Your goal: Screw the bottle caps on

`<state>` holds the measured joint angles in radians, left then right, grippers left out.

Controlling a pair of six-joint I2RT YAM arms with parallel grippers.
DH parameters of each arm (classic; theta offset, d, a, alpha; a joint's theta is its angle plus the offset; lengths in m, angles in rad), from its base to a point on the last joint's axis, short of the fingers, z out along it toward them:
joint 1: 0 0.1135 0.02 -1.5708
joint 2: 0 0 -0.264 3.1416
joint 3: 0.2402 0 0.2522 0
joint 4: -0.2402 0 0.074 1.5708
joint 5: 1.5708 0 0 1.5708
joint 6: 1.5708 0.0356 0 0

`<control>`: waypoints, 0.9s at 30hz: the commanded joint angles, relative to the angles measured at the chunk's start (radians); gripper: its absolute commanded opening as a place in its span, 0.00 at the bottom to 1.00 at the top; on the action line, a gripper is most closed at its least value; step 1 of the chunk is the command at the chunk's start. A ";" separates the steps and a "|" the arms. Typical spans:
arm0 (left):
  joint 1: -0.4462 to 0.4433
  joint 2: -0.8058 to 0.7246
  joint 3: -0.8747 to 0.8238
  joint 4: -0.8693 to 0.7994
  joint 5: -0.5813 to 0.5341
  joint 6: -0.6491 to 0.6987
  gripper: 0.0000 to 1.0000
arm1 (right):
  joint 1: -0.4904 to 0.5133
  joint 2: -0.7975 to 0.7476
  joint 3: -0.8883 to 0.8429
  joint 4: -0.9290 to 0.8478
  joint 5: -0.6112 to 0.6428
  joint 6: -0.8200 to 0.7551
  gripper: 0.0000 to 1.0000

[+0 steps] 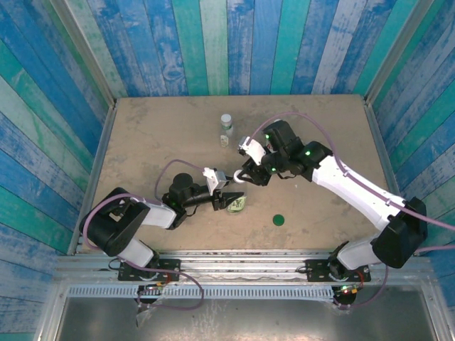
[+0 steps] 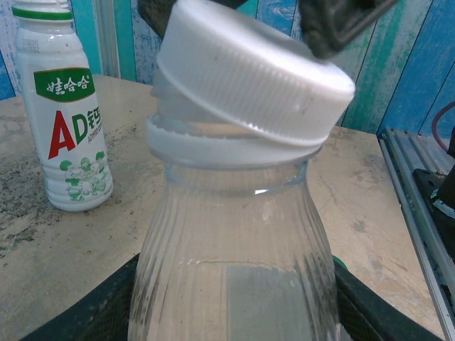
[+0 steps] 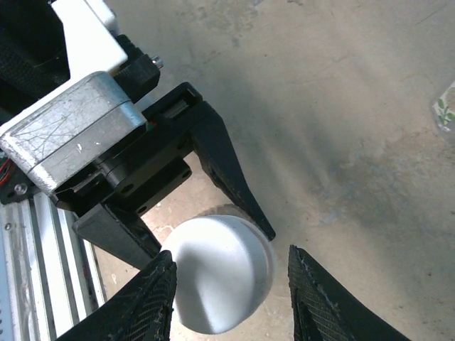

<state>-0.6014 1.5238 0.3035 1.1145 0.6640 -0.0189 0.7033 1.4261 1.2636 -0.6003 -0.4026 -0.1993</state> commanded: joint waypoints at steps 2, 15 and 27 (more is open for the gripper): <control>0.003 -0.030 -0.016 -0.030 -0.009 0.010 0.56 | -0.003 -0.010 -0.004 0.019 0.085 0.054 0.42; 0.002 -0.032 -0.020 -0.034 -0.012 0.014 0.56 | -0.002 0.032 0.011 0.014 0.087 0.089 0.38; 0.003 -0.032 -0.019 -0.036 -0.023 0.007 0.56 | -0.002 0.007 -0.009 -0.016 0.093 0.093 0.36</control>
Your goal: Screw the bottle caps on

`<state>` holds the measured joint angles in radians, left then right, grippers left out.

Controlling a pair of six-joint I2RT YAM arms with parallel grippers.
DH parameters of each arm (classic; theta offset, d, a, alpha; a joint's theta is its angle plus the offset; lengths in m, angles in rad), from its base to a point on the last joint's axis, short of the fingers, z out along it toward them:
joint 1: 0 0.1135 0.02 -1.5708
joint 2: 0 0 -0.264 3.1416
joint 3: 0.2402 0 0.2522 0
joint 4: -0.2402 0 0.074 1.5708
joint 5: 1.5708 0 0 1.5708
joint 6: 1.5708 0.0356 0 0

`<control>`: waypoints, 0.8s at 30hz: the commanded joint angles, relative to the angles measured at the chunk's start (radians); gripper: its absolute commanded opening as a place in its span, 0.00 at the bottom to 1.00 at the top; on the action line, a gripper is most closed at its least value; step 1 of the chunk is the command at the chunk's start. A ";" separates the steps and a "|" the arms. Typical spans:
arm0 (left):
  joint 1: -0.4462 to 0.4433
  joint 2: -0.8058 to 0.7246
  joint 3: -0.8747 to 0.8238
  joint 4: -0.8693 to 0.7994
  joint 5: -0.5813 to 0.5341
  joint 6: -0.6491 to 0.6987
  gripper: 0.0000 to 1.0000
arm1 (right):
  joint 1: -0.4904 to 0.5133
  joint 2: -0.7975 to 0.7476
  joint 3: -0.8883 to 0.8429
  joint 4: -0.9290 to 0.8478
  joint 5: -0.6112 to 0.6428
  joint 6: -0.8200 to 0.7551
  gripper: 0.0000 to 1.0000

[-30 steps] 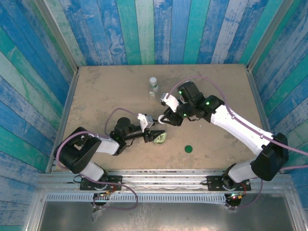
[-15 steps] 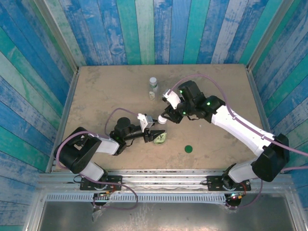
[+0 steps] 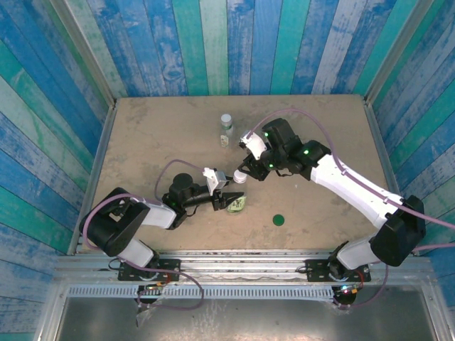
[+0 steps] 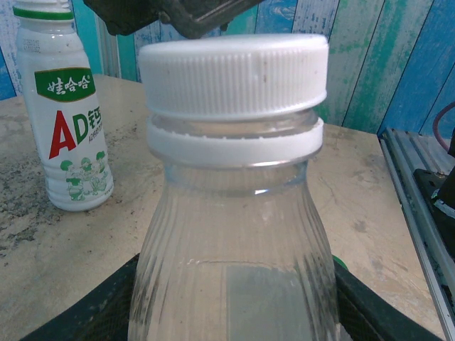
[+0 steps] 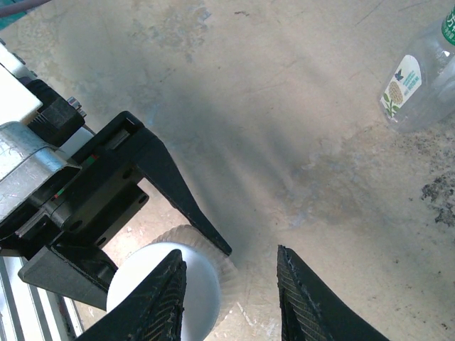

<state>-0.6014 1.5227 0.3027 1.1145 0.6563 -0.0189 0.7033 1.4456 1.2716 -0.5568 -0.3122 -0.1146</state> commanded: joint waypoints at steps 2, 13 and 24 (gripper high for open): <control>0.003 -0.028 -0.016 -0.036 -0.015 0.004 0.55 | -0.003 -0.031 -0.038 -0.055 0.006 0.014 0.36; 0.003 -0.034 -0.016 -0.042 -0.016 0.004 0.55 | -0.003 -0.076 -0.154 -0.004 -0.010 0.066 0.35; 0.003 -0.034 -0.016 -0.037 -0.014 0.005 0.55 | -0.001 -0.067 -0.194 -0.017 0.040 0.101 0.31</control>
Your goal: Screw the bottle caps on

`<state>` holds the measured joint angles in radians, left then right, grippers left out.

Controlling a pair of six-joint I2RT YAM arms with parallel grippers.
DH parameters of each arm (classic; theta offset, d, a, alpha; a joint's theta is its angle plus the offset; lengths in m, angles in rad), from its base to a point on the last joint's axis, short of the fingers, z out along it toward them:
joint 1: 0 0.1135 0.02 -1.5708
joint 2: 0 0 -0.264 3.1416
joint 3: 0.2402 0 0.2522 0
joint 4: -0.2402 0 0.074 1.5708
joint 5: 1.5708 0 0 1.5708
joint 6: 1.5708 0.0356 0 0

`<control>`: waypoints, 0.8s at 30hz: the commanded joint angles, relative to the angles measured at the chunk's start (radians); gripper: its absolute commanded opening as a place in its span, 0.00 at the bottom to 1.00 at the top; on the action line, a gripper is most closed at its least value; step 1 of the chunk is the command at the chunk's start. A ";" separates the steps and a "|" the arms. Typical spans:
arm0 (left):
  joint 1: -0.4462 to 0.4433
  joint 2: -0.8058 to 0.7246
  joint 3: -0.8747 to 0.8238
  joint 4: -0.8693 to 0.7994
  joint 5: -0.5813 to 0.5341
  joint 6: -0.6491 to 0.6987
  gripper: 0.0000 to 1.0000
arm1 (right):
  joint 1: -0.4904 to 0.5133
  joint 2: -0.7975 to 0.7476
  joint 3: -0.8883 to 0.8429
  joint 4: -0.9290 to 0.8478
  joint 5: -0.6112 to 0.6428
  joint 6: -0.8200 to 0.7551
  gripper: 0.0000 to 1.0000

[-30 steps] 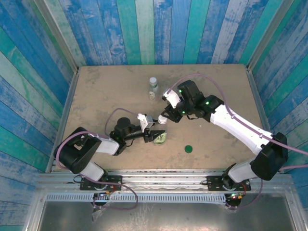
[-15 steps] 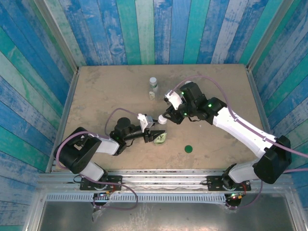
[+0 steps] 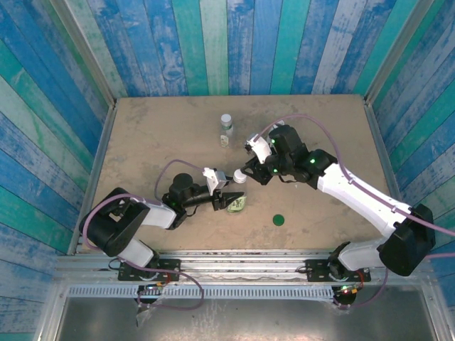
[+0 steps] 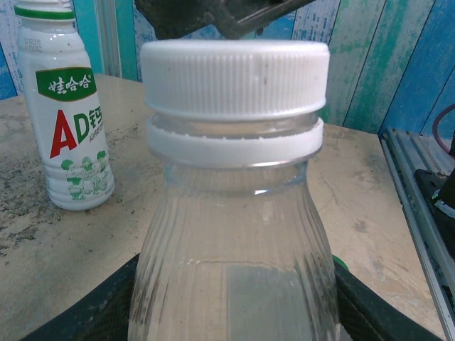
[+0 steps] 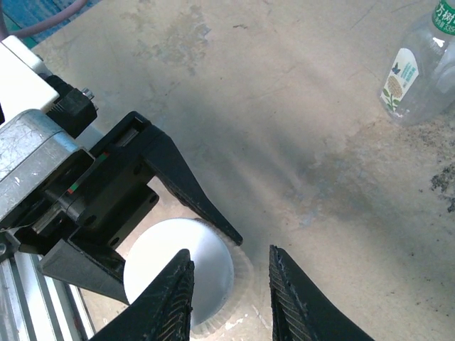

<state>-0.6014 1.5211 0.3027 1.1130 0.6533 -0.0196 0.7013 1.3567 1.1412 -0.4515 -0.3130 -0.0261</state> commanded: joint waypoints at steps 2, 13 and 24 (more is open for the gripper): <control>0.003 -0.029 -0.016 -0.033 -0.008 0.006 0.55 | 0.003 0.018 -0.081 -0.117 0.034 0.020 0.30; 0.003 -0.042 -0.023 -0.033 -0.023 0.020 0.56 | 0.013 0.003 -0.079 -0.065 -0.018 0.055 0.30; 0.003 -0.039 -0.032 0.002 -0.022 0.008 0.56 | -0.018 0.084 -0.051 0.012 -0.253 0.219 0.28</control>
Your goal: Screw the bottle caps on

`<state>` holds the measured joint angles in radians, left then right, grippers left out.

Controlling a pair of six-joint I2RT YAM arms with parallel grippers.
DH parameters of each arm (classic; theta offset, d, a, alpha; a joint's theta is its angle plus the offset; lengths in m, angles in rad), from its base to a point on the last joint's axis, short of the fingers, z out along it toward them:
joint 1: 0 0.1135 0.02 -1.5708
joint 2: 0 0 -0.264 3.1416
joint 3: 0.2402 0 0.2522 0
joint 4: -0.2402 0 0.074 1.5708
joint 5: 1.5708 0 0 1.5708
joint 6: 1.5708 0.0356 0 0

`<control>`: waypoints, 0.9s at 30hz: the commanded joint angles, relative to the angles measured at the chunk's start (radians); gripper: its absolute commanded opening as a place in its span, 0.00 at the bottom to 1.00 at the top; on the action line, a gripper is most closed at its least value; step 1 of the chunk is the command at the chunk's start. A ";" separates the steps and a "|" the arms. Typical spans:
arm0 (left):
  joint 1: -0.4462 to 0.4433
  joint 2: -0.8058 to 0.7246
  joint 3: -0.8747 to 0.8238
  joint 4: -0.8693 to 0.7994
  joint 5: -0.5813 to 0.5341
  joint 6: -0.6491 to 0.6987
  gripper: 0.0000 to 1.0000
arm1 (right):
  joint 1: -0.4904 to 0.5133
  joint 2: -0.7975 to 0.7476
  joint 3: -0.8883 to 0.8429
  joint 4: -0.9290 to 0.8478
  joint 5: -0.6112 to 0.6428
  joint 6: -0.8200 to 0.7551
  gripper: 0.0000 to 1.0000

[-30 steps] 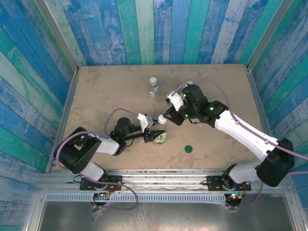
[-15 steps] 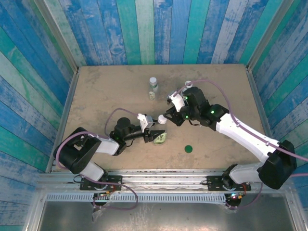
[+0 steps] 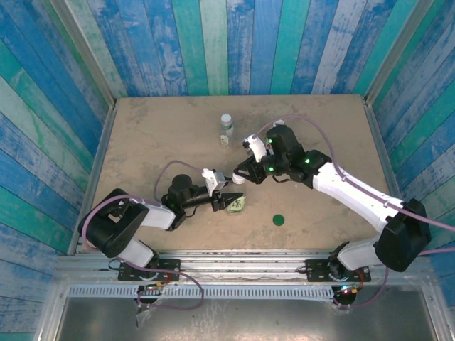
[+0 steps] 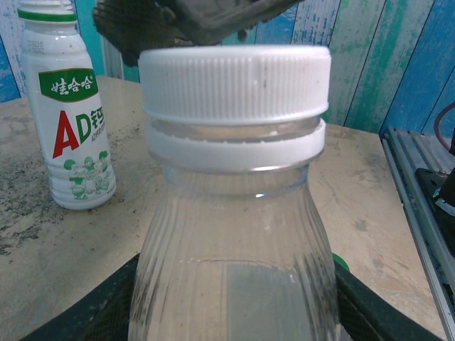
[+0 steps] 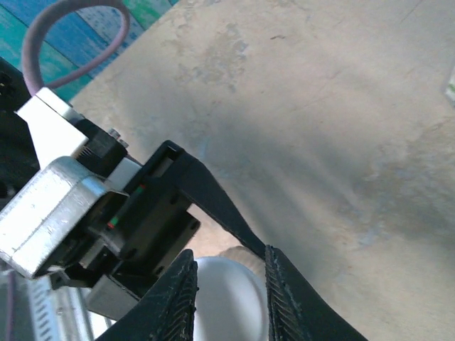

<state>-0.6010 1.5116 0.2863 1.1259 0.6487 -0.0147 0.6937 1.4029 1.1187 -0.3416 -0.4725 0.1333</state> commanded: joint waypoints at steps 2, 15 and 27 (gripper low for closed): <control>0.003 -0.030 -0.016 -0.010 -0.030 -0.004 0.55 | -0.015 0.028 -0.046 -0.111 -0.128 0.066 0.25; 0.003 -0.022 -0.010 -0.006 -0.122 -0.017 0.53 | -0.036 -0.134 -0.160 -0.052 -0.287 0.136 0.14; -0.060 -0.176 -0.022 -0.184 -0.236 0.197 0.52 | -0.035 -0.307 -0.140 -0.193 -0.048 -0.452 0.66</control>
<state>-0.6262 1.4384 0.2695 1.0534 0.4858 0.0643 0.6563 1.1313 0.9668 -0.4393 -0.5976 -0.0319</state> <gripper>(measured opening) 0.576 0.639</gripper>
